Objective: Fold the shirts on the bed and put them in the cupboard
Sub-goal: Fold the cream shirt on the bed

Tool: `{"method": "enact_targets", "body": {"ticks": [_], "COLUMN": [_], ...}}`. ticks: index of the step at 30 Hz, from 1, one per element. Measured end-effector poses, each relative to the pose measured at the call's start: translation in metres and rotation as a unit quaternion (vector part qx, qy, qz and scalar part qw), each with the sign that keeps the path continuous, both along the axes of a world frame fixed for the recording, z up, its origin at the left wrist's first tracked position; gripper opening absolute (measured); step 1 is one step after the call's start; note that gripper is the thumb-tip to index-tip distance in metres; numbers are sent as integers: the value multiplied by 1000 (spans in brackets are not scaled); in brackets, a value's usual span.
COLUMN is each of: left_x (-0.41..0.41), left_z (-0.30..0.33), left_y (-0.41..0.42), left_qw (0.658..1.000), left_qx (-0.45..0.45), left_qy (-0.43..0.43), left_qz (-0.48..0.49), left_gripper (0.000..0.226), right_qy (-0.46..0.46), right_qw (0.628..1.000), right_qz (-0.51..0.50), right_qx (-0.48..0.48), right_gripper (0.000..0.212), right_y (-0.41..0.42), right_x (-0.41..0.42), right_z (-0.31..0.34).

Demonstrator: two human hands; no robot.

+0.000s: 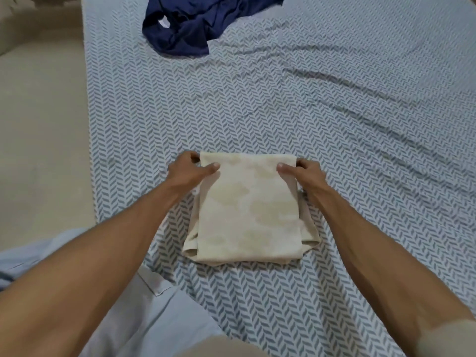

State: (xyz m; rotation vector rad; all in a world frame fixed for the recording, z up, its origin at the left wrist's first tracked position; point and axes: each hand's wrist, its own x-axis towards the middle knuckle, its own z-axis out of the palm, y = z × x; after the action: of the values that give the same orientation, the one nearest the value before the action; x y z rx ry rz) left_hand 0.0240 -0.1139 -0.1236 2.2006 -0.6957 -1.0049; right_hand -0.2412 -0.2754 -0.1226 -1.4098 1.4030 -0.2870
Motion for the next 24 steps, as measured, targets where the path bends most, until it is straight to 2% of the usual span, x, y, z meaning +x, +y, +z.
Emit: {"method": "enact_targets", "body": {"ticks": [3,6,9,13,15,18,22,24], "left_x": [-1,-1,5,3,-9,-20,-22,-17], "left_z": [-3,-11,-15,-10,2,11,32,51], "left_y": [-13,-11,-2,21,31,41,53,64], "left_qw": [997,996,998,991,984,982,979,975], "left_qx": [51,88,33,-72,-103,-80,-74,-102], "left_qy": [37,-2,43,80,101,127,175,194], "left_qz": [33,10,-22,-85,-100,-112,-74,-40], "left_gripper": [58,55,68,62,64,75,42,38], "right_qy": [3,19,-6,17,9,2,35,16], "right_qw": [1000,999,999,997,996,991,992,989], "right_qz": [12,28,34,65,87,132,115,139], "right_qx": [6,1,11,-34,-6,20,42,42], "right_gripper": [26,29,31,44,58,45,36,32], "right_y": [-3,-3,-1,14,30,52,59,59], "right_x": [-4,-5,-6,-14,-15,-8,2,10], "right_z": [-14,-18,-8,6,15,28,46,63]}}
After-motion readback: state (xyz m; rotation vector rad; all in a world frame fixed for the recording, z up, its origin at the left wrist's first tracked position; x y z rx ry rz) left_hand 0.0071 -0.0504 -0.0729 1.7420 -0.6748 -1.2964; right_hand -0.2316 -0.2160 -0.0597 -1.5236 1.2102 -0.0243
